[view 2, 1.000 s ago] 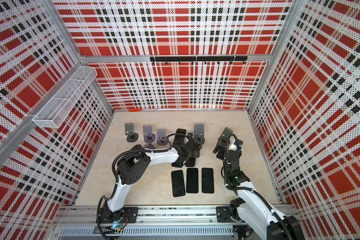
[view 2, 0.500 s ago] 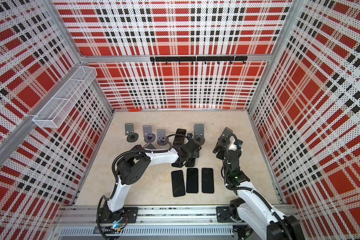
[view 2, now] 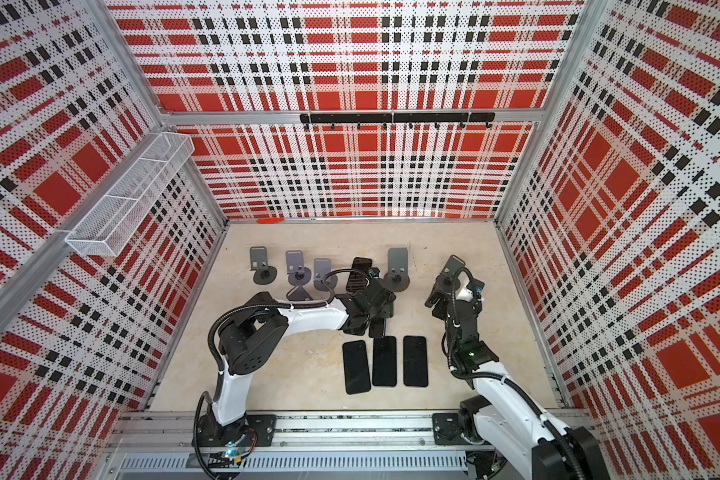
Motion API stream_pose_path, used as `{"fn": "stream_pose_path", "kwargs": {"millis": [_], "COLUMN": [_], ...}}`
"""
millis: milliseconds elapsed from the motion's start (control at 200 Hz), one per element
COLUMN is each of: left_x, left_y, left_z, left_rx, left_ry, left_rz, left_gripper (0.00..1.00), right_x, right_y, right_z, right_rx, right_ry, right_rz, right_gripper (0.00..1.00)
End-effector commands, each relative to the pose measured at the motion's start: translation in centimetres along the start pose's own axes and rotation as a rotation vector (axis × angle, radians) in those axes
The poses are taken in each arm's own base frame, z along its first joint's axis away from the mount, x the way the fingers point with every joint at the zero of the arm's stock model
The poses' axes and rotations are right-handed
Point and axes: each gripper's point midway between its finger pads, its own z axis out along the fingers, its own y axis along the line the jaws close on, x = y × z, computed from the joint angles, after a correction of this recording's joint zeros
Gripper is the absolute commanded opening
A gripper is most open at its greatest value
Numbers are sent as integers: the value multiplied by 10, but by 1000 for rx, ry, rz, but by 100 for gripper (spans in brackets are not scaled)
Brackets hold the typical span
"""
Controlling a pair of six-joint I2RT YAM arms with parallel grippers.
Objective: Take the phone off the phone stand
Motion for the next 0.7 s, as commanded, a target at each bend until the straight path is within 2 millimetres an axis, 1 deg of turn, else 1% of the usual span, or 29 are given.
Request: {"fn": "stream_pose_path", "kwargs": {"millis": [0, 241, 401, 546, 696], "left_x": [-10, -3, 7, 11, 12], "left_y": [-19, -11, -6, 5, 8], "left_z": [8, 27, 39, 42, 47], "left_rx": [50, 13, -10, -49, -57], "left_ry": [-19, 3, 28, 28, 37], "left_rz": [-15, -13, -9, -13, -15], "left_gripper": [69, 70, 72, 74, 74], "right_x": [0, 0, 1, 0, 0], "right_y": [2, 3, 3, 3, 3], "right_z": [1, 1, 2, 1, 1], "right_rx": [-8, -15, -11, -13, -14], "right_ry": [-7, -5, 0, -3, -3], "right_rz": [0, 3, 0, 3, 3], "right_gripper": [100, 100, 100, 100, 100]}}
